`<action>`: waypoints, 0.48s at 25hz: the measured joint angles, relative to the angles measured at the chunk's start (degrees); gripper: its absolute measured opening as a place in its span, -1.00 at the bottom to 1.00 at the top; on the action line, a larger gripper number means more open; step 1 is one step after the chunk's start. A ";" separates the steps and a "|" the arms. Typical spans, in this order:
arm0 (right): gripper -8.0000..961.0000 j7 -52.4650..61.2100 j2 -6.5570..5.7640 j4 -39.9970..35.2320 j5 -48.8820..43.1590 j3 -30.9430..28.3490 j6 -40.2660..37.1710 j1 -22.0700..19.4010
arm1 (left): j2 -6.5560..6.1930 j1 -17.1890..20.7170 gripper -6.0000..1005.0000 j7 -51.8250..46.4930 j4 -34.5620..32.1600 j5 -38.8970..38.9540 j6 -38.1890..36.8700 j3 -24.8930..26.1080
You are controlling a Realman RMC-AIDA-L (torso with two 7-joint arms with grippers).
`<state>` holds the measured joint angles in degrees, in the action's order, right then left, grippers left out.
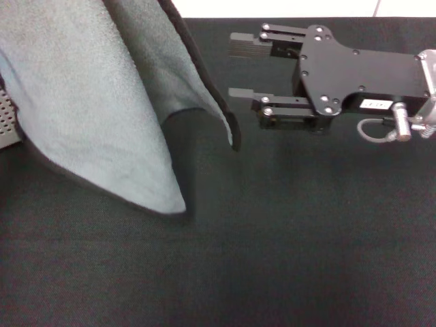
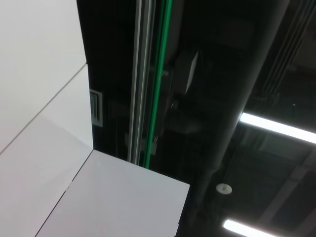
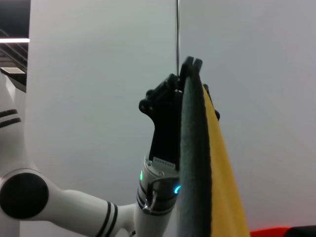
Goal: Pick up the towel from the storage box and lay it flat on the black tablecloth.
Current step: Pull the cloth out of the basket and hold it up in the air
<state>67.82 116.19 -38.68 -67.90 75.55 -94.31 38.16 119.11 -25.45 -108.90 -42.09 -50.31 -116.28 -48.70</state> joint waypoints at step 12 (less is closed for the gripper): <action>0.36 -0.85 0.01 0.25 3.61 9.03 8.32 0.40 | 0.51 0.17 -0.95 0.36 1.04 1.68 0.00 -0.07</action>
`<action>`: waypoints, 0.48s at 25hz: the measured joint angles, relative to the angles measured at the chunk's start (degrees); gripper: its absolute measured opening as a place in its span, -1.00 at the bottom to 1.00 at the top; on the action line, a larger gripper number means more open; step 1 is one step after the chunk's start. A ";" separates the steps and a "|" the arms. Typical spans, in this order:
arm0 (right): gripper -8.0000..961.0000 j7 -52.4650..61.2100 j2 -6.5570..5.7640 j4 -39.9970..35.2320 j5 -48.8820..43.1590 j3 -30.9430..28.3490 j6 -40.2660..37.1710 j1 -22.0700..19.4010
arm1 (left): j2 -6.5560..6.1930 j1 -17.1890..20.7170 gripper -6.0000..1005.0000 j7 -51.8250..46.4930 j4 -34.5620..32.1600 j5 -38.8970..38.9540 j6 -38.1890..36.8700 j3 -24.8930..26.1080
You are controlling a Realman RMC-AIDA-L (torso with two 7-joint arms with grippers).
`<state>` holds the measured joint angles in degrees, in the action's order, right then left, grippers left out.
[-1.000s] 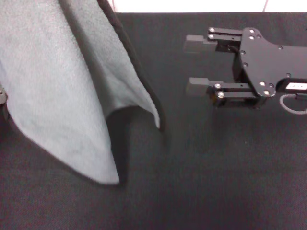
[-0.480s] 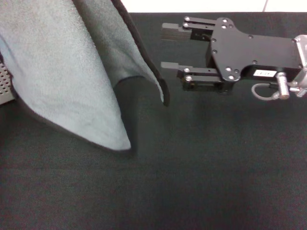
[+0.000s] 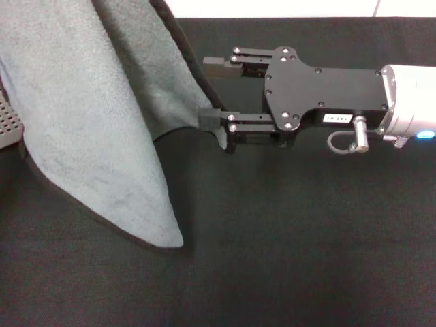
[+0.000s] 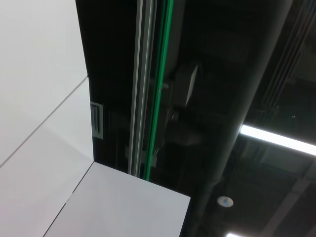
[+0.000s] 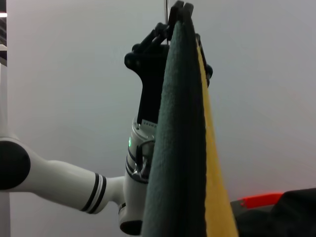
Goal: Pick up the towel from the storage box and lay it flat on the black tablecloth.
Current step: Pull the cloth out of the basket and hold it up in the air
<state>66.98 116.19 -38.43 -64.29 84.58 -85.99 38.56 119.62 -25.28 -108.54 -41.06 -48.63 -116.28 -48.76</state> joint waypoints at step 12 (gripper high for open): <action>0.20 1.33 -0.13 -0.34 -0.39 1.05 -0.70 -1.95 | -0.05 0.34 -0.95 0.00 0.02 0.43 -0.09 0.30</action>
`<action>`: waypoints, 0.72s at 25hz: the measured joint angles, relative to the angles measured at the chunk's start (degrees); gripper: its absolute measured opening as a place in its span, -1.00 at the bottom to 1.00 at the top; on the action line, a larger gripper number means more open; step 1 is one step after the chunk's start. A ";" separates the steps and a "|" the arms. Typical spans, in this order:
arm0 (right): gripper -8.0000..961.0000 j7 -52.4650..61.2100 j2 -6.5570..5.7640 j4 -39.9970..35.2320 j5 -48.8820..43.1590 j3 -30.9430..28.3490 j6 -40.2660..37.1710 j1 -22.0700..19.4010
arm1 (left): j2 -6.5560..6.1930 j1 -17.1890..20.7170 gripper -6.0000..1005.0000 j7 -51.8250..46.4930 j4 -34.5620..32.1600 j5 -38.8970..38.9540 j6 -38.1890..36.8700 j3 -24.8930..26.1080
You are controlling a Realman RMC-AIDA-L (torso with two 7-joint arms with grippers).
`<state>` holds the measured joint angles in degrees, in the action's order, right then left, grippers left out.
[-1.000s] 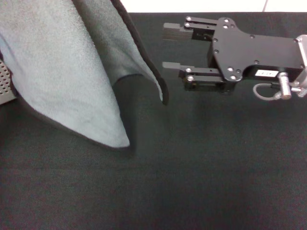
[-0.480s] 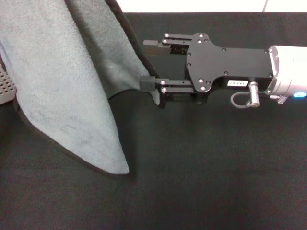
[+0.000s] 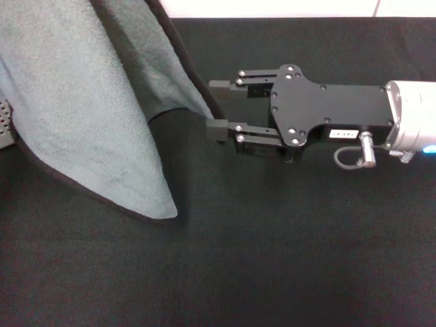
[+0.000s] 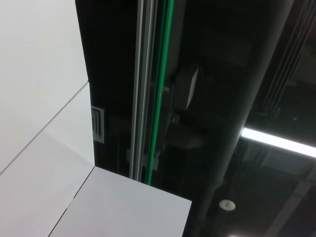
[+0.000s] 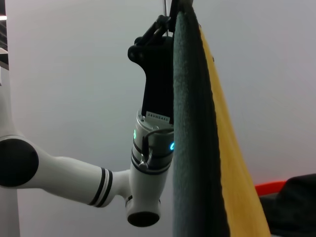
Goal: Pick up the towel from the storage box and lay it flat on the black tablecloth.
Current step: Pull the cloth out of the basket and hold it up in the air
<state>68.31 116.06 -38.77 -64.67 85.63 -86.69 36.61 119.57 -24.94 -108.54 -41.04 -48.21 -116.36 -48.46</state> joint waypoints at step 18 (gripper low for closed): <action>-0.01 0.04 -0.07 0.27 -1.06 0.67 3.47 -0.79 | -0.21 -0.07 -0.95 0.00 -0.22 0.98 0.00 0.00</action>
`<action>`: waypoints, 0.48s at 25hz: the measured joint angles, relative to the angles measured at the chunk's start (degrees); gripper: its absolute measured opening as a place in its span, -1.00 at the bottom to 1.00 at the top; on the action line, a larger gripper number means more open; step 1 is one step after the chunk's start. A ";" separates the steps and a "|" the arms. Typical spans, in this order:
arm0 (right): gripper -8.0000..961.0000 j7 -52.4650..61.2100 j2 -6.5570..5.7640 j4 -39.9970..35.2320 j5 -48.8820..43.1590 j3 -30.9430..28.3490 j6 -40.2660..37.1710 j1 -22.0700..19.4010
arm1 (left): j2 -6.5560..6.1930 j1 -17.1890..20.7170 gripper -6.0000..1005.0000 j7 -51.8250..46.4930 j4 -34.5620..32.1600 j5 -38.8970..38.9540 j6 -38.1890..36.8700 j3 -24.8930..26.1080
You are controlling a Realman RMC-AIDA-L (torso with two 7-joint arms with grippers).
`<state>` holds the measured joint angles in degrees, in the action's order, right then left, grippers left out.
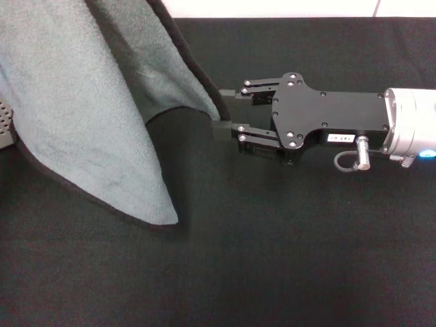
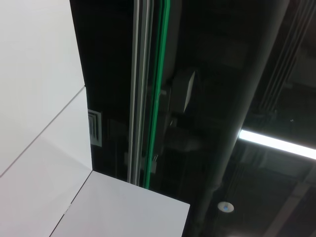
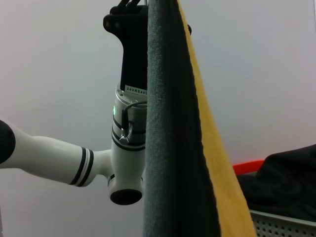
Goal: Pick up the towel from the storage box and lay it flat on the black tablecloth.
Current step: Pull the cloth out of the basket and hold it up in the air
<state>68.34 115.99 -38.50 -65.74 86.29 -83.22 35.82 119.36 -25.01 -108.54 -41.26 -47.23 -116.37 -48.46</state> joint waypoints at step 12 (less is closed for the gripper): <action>-0.45 -0.24 -0.13 -0.62 -1.50 -0.02 0.37 -0.13 | 0.10 0.14 -0.95 0.00 -0.08 0.13 0.00 0.04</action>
<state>68.11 115.86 -39.12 -67.23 86.27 -82.85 35.69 119.46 -24.87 -108.54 -41.33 -47.10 -116.36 -48.42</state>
